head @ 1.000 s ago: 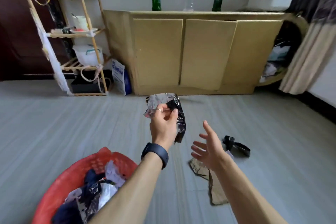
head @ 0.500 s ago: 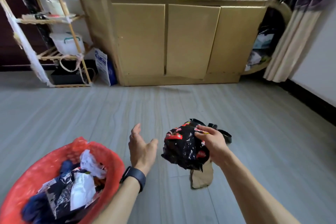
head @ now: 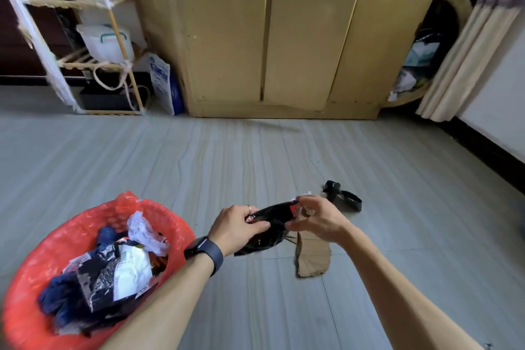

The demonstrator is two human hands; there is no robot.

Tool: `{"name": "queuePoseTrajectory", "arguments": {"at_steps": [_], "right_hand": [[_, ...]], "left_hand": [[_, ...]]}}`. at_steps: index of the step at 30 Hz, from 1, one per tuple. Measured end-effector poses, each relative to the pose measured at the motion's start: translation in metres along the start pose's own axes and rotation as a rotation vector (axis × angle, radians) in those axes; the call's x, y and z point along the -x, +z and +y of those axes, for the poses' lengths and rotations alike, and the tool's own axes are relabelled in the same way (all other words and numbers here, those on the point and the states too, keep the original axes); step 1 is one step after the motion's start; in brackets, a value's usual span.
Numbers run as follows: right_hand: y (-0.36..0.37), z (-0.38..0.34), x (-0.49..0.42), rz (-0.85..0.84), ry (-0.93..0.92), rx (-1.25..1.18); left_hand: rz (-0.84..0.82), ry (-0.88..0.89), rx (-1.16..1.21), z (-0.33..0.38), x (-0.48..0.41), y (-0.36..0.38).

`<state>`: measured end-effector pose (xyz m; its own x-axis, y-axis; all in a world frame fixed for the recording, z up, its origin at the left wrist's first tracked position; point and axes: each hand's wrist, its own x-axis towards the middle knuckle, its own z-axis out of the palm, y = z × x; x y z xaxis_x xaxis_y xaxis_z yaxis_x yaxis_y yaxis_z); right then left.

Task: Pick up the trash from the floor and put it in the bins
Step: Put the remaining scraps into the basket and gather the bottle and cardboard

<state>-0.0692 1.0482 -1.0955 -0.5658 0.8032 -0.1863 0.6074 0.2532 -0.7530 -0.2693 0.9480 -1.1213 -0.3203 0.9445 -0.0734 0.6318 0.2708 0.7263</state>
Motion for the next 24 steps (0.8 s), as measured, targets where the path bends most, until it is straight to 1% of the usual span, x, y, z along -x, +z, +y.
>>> {"name": "queuePoseTrajectory", "arguments": {"at_steps": [3, 4, 6, 8, 11, 12, 13, 14, 16, 17, 18, 19, 20, 21, 22, 23, 24], "right_hand": [[0.013, -0.013, -0.002, 0.149, -0.005, -0.028], [0.021, -0.022, -0.005, 0.192, -0.011, -0.03], [0.035, -0.041, -0.015, 0.231, -0.001, -0.061], [0.056, -0.06, -0.023, 0.218, -0.005, -0.09], [0.096, -0.094, -0.028, 0.128, -0.051, -0.147], [0.112, -0.105, -0.03, 0.097, -0.066, -0.148], [0.126, -0.111, -0.032, 0.073, -0.077, -0.14], [0.141, -0.116, -0.033, 0.051, -0.093, -0.126], [0.169, -0.123, -0.035, 0.007, -0.132, -0.067], [0.178, -0.123, -0.034, -0.01, -0.155, -0.024], [0.191, -0.126, -0.035, -0.027, -0.182, 0.017], [0.2, -0.127, -0.034, -0.031, -0.206, 0.058], [0.207, -0.128, -0.034, -0.027, -0.228, 0.096], [0.217, -0.128, -0.034, -0.019, -0.245, 0.12], [0.224, -0.126, -0.034, -0.008, -0.264, 0.136], [0.229, -0.125, -0.034, -0.005, -0.279, 0.148], [0.235, -0.122, -0.034, -0.002, -0.292, 0.153]], "left_hand": [[0.108, -0.084, 0.143, 0.001, 0.002, -0.012], [0.116, -0.112, 0.17, -0.003, 0.001, -0.021], [0.066, -0.141, 0.217, -0.009, -0.002, -0.05], [0.028, -0.154, 0.325, -0.018, 0.002, -0.09], [0.066, -0.195, 0.484, -0.045, 0.022, -0.161], [0.059, -0.229, 0.488, -0.059, 0.029, -0.182], [0.048, -0.259, 0.422, -0.075, 0.037, -0.197], [0.04, -0.297, 0.267, -0.094, 0.044, -0.206], [0.017, -0.375, -0.169, -0.126, 0.058, -0.209], [0.011, -0.362, -0.412, -0.138, 0.066, -0.198], [0.039, -0.297, -0.64, -0.155, 0.074, -0.187], [0.062, -0.192, -0.803, -0.166, 0.081, -0.175], [0.079, -0.072, -0.896, -0.168, 0.086, -0.165], [0.072, 0.071, -0.908, -0.175, 0.088, -0.157], [0.033, 0.203, -0.89, -0.178, 0.09, -0.149], [-0.035, 0.299, -0.858, -0.181, 0.089, -0.141], [-0.103, 0.296, -0.826, -0.183, 0.09, -0.136]]}}
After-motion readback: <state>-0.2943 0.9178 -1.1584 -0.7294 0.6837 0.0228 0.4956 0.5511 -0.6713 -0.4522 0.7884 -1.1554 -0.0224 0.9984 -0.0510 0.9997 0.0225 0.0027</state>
